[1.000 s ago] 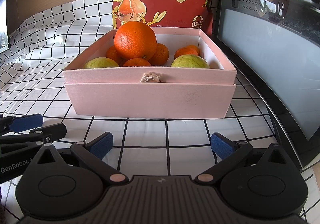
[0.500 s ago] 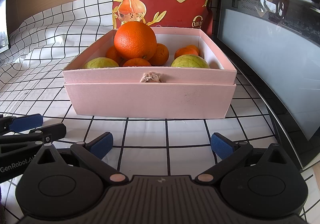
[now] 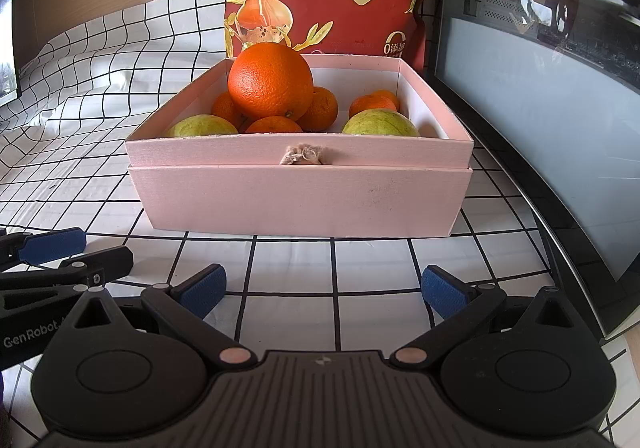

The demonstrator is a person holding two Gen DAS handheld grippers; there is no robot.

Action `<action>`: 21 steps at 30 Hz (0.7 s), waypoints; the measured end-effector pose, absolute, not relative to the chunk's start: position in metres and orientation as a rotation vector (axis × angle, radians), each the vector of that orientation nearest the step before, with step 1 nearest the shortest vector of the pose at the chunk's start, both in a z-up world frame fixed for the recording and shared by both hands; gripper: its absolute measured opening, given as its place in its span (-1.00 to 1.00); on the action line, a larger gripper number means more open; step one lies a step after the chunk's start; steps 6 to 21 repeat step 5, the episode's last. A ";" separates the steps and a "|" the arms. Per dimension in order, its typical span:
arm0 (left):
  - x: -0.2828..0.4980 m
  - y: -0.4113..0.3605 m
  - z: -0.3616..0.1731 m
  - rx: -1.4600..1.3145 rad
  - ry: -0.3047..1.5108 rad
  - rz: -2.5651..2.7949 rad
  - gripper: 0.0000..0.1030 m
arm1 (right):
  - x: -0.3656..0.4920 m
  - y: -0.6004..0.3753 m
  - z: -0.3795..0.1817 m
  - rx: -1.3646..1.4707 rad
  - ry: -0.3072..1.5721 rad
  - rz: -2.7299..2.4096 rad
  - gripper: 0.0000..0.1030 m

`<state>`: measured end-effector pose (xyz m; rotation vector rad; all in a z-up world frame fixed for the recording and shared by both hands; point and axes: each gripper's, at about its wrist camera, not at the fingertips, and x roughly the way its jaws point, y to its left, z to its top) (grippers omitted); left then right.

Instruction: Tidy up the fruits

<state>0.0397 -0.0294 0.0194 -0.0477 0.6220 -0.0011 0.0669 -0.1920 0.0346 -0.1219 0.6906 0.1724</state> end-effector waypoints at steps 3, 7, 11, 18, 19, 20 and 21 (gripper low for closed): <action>0.040 -0.030 0.019 -0.046 0.622 -0.001 0.02 | 0.067 -0.192 0.035 -0.122 0.691 0.172 1.00; 0.040 -0.030 0.020 -0.045 0.622 -0.002 0.03 | 0.067 -0.192 0.035 -0.122 0.691 0.172 1.00; 0.040 -0.030 0.020 -0.045 0.622 -0.002 0.03 | 0.067 -0.192 0.035 -0.122 0.691 0.172 1.00; 0.040 -0.030 0.020 -0.045 0.622 -0.002 0.03 | 0.067 -0.192 0.035 -0.122 0.691 0.172 1.00; 0.040 -0.030 0.020 -0.045 0.622 -0.002 0.03 | 0.067 -0.192 0.035 -0.122 0.691 0.172 1.00; 0.040 -0.030 0.020 -0.045 0.622 -0.002 0.03 | 0.067 -0.192 0.035 -0.122 0.691 0.172 1.00; 0.040 -0.030 0.020 -0.045 0.622 -0.002 0.03 | 0.067 -0.192 0.035 -0.122 0.691 0.172 1.00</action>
